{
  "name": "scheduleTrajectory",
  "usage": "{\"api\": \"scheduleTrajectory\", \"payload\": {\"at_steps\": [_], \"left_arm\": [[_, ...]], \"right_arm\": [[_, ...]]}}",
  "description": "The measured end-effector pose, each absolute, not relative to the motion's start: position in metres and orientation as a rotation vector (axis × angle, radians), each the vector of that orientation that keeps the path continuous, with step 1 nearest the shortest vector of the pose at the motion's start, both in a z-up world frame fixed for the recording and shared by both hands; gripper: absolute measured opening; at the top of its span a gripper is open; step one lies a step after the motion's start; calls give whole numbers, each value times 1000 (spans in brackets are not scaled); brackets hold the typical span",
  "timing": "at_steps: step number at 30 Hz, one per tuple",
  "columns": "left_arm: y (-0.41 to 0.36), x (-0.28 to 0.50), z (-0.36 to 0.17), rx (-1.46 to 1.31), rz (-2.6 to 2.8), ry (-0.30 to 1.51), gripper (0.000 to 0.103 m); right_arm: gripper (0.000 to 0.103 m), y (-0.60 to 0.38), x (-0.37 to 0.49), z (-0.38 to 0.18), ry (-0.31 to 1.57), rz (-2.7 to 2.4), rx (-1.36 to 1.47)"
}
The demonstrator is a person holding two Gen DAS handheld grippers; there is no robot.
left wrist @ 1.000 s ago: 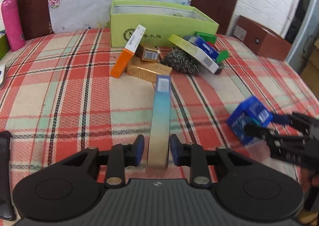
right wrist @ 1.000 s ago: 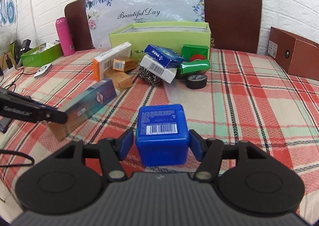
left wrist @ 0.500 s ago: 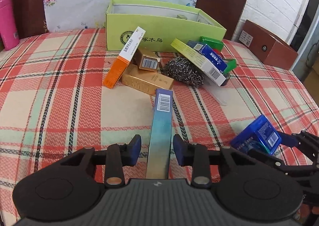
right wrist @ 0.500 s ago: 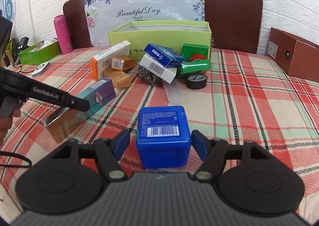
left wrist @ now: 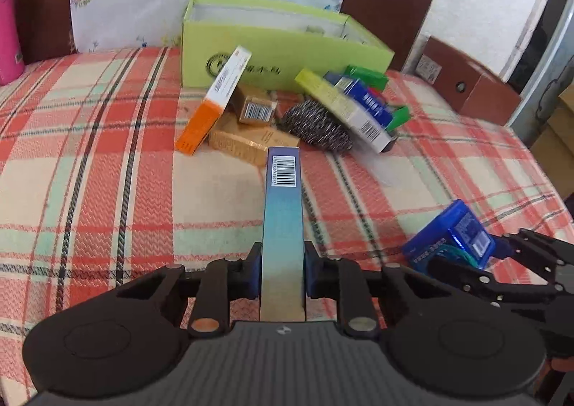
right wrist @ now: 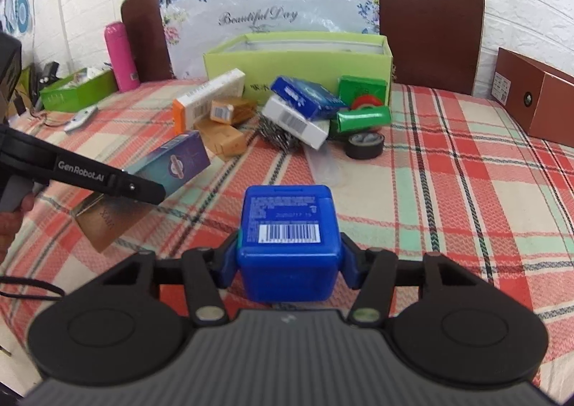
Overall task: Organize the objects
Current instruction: 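Lift the blue container and teal box into the green box and release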
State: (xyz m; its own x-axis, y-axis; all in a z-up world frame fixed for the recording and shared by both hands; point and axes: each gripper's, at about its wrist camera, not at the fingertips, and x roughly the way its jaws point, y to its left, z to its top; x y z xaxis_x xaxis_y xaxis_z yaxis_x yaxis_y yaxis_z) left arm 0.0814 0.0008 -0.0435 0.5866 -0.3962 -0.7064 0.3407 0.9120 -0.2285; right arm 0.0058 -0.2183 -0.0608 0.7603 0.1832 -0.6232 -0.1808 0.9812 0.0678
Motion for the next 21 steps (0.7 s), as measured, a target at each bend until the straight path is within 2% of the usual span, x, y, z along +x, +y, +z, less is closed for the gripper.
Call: {"api": "scheduleTrajectory", "payload": {"at_steps": [11, 21], "left_arm": [[8, 96, 45, -125, -496, 634, 22], [-11, 187, 86, -216, -454, 574, 22]], "right_arm": [[54, -222, 30, 9, 495, 262, 28], [54, -226, 121, 52, 393, 216, -33]]}}
